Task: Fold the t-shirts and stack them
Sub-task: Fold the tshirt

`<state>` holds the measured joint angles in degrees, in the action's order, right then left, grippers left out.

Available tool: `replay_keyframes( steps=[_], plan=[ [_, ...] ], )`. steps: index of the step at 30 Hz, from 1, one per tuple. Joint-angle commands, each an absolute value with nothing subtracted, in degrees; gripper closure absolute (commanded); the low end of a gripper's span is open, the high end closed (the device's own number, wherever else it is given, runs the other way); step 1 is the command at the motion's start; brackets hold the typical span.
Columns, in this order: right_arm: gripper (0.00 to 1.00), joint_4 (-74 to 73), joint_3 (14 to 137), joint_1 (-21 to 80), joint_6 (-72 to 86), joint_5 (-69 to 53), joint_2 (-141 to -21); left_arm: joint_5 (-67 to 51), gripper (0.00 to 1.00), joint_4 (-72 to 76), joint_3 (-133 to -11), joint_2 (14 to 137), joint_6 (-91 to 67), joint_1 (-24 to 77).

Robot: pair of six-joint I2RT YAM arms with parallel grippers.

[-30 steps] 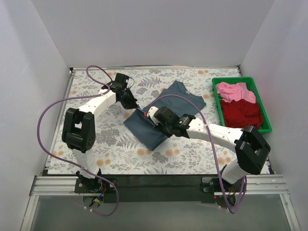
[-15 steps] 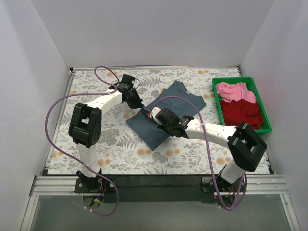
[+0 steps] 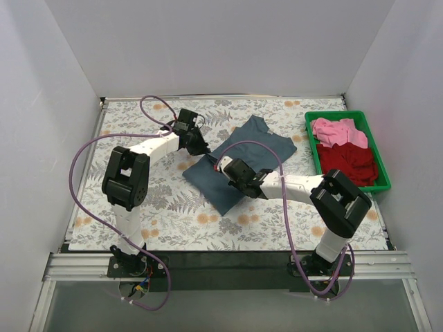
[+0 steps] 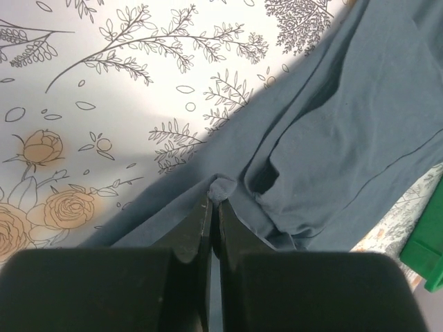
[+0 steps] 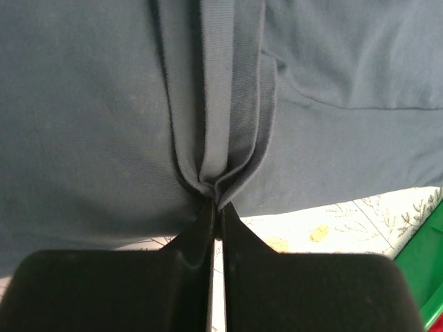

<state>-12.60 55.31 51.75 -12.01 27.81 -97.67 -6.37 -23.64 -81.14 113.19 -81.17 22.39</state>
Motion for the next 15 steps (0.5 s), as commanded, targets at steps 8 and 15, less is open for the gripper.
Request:
replay_keyframes(
  steps=[8,15],
  plan=[
    [0.54,-13.97,55.54,50.98,-10.11,33.39,-94.40,-2.03,0.45,-19.69,-80.07,110.84,-78.14,22.59],
    [0.47,-18.54,59.32,47.99,-7.13,31.64,-92.29,3.07,0.06,-20.30,-75.77,102.14,-75.15,22.85]
  ],
)
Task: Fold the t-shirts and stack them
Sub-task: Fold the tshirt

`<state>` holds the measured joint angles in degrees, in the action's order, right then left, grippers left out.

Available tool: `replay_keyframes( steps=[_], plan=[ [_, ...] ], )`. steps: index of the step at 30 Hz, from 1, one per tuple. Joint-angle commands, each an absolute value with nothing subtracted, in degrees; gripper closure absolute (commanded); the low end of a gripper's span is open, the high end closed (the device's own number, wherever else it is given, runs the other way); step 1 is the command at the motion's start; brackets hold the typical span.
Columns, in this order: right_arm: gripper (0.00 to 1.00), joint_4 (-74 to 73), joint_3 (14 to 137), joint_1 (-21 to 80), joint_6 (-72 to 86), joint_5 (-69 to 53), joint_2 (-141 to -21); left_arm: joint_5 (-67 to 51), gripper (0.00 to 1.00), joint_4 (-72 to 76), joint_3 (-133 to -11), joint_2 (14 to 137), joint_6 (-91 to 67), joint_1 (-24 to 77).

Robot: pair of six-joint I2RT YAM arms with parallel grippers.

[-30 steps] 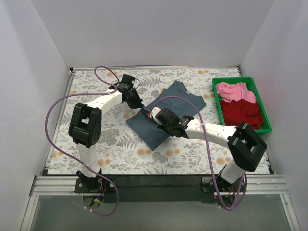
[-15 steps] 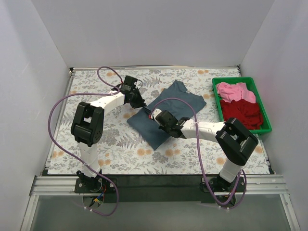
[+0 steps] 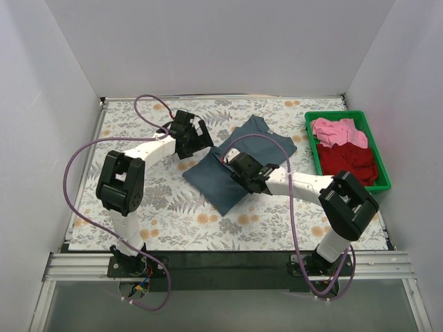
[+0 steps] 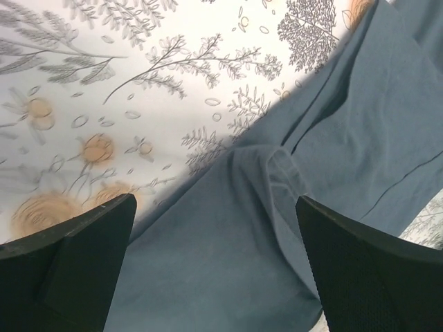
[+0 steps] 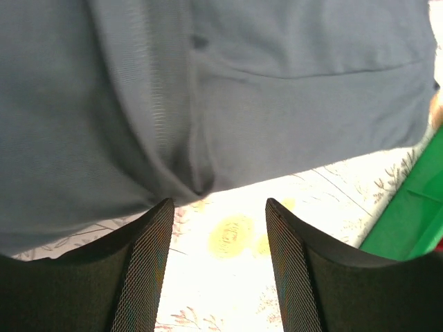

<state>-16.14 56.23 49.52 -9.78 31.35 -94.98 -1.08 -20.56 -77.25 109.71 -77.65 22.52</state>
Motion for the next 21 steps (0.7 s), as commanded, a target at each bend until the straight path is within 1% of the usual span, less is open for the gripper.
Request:
replay_keyframes(
  steps=[1,4,6,8,9,10,12,13,15,16,17,21],
  plan=[
    [0.47,-19.15,60.54,47.55,-5.73,31.38,-92.20,3.60,0.07,-21.00,-74.20,100.04,-74.71,23.29],
    [0.46,-20.83,62.13,44.40,-1.87,29.63,-92.20,4.39,0.07,-21.88,-71.29,96.52,-73.65,24.43],
    [0.47,-22.75,63.01,40.36,1.12,27.61,-93.33,4.13,0.08,-21.88,-68.30,95.37,-73.13,25.13],
    [0.49,-24.51,64.68,37.54,2.54,24.97,-94.48,3.78,0.14,-22.50,-66.54,95.10,-72.69,26.19],
    [0.53,-25.30,65.04,37.44,2.55,24.18,-94.31,3.52,0.18,-23.46,-66.36,95.18,-72.69,26.45],
    [0.54,-25.05,65.30,37.53,2.37,21.30,-93.78,3.25,0.26,-23.64,-66.01,95.19,-72.60,26.89],
    [0.58,-23.13,65.39,37.62,2.46,17.25,-91.42,3.16,0.35,-23.47,-64.60,95.27,-72.69,27.33],
    [0.59,-22.16,65.39,37.70,2.72,12.79,-90.62,3.08,0.43,-23.38,-64.34,95.45,-72.34,27.59],
    [0.62,-18.31,64.60,38.05,2.55,6.80,-87.90,3.16,0.49,-23.29,-63.73,96.41,-72.16,27.86],
    [0.63,-16.89,64.34,38.23,2.46,0.85,-87.37,3.25,0.51,-23.12,-63.55,96.85,-72.07,27.95],
    [0.64,-15.48,64.16,38.32,2.55,-2.60,-87.19,3.43,0.55,-23.12,-63.54,97.29,-71.90,28.12],
    [0.64,-12.40,65.82,38.76,3.78,-11.15,-90.78,3.87,0.61,-23.03,-62.14,99.66,-72.77,28.30]
  ],
)
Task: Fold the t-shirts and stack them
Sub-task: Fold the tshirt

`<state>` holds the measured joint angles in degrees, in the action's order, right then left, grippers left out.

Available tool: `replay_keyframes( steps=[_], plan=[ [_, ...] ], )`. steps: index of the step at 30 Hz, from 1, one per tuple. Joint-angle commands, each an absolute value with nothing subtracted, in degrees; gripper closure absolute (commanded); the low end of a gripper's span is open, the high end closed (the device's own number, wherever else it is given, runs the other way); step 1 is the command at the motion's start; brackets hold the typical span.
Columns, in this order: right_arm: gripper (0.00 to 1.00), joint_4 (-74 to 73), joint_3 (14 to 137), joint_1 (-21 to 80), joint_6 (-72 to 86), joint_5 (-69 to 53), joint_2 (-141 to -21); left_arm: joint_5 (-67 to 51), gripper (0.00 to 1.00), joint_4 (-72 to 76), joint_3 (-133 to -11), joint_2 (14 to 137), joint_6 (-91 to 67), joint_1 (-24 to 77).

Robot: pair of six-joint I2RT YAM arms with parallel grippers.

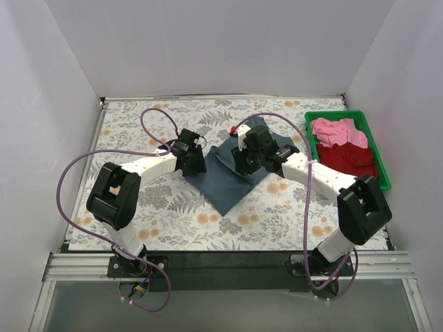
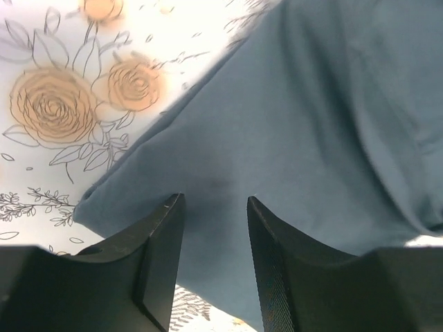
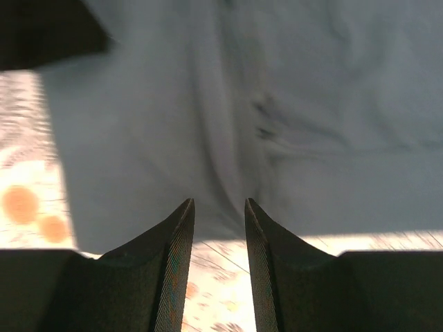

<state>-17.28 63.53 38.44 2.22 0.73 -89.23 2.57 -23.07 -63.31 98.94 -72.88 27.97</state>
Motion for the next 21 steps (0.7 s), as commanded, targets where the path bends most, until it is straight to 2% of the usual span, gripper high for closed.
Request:
replay_keyframes(
  steps=[1,5,10,17,21],
  plan=[
    [0.64,-11.87,66.09,38.85,3.87,-14.21,-92.88,3.87,0.61,-22.85,-61.70,99.84,-73.03,28.39],
    [0.64,-11.25,67.76,38.85,3.87,-18.98,-98.59,3.96,0.62,-22.15,-59.86,100.72,-74.62,28.39],
    [0.64,-10.55,66.11,36.92,3.87,-13.20,-101.25,3.87,0.62,-22.15,-58.54,101.95,-75.50,28.56],
    [0.65,-8.44,59.34,23.40,11.06,-10.37,-100.81,2.90,0.60,-22.59,-57.92,101.69,-76.02,28.65],
    [0.66,-8.26,57.14,22.24,12.74,-11.25,-98.01,0.80,0.60,-25.04,-56.87,100.64,-79.00,28.65]
  ],
)
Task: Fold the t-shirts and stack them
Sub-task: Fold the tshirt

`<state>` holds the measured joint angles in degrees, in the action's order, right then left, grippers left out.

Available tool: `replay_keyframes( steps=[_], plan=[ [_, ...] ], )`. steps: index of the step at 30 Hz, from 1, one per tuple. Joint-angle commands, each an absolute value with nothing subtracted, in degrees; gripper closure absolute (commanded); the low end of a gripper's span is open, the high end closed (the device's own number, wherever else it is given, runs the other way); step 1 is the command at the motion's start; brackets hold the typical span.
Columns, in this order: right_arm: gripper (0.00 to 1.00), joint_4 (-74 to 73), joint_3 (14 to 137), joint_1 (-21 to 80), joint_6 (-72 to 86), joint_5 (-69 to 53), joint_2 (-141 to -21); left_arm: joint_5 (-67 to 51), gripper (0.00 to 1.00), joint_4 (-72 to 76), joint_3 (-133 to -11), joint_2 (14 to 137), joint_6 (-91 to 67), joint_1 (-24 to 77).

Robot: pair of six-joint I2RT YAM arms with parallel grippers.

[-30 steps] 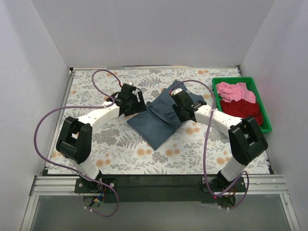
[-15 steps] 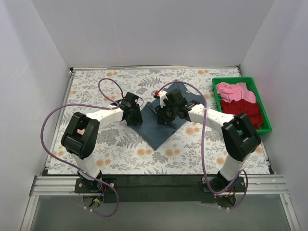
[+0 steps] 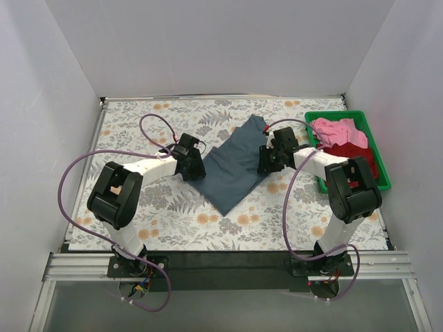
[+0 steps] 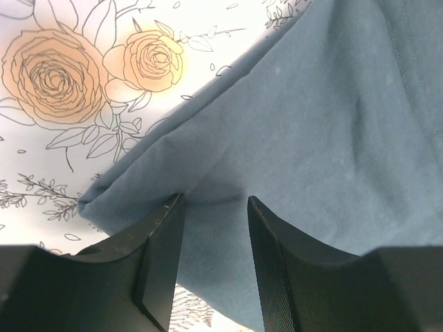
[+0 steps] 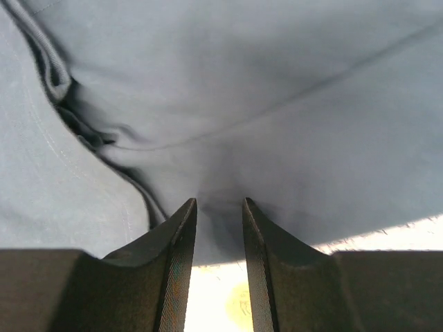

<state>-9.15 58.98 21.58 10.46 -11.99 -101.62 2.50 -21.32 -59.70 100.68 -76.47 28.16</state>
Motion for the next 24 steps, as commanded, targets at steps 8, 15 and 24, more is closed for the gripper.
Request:
replay_keyframes(
  steps=[8,15,24],
  plan=[
    [0.60,-9.57,56.86,20.31,13.54,-2.38,-92.81,-11.86,0.58,-25.31,-49.31,94.49,-88.85,34.09],
    [0.53,-10.63,66.34,17.67,11.25,-3.86,-100.97,-12.23,0.30,-25.92,-47.02,86.67,-92.81,39.46],
    [0.53,-11.95,81.54,17.58,7.39,-7.38,-116.00,2.89,0.21,-32.43,-51.15,80.60,-90.88,39.11]
  ],
)
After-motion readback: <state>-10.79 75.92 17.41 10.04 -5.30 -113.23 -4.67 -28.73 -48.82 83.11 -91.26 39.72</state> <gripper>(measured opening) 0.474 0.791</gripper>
